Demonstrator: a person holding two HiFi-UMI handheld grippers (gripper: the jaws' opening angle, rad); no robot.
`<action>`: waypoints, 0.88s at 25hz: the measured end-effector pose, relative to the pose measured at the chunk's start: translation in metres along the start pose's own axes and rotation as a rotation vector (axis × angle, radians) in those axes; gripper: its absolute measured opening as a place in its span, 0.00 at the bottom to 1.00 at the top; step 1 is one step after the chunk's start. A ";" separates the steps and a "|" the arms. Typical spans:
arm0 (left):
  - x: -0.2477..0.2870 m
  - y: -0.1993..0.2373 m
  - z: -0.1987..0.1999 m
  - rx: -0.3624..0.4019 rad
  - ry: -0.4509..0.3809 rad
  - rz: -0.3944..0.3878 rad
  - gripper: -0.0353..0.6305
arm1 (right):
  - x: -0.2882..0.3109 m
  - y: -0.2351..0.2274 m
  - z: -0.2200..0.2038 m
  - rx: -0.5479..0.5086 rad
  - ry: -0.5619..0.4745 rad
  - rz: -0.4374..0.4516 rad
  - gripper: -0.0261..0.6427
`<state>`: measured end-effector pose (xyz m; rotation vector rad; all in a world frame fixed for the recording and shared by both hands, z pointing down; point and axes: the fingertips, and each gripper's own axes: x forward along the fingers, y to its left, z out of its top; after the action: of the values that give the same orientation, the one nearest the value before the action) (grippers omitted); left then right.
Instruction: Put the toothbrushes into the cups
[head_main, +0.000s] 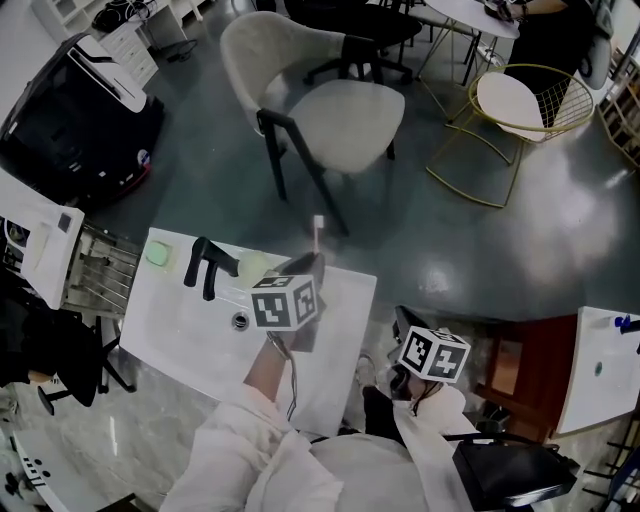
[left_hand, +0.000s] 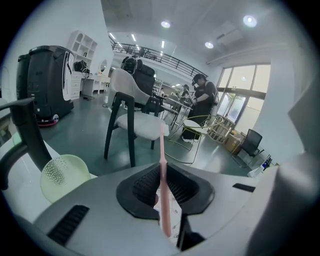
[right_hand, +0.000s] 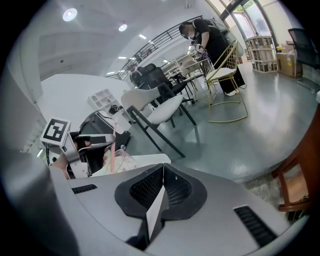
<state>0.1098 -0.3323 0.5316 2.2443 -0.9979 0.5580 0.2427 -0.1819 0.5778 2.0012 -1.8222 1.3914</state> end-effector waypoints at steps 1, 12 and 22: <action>0.001 0.000 -0.002 -0.005 0.001 -0.001 0.12 | 0.000 -0.002 0.000 0.002 0.000 -0.004 0.08; -0.003 -0.001 -0.013 0.020 0.042 0.001 0.13 | -0.001 -0.006 -0.003 0.012 -0.003 -0.020 0.08; -0.016 -0.002 -0.023 0.018 0.076 -0.004 0.20 | -0.005 0.001 -0.006 0.009 -0.008 -0.012 0.08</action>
<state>0.0985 -0.3077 0.5382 2.2226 -0.9539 0.6482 0.2392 -0.1753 0.5772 2.0213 -1.8077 1.3934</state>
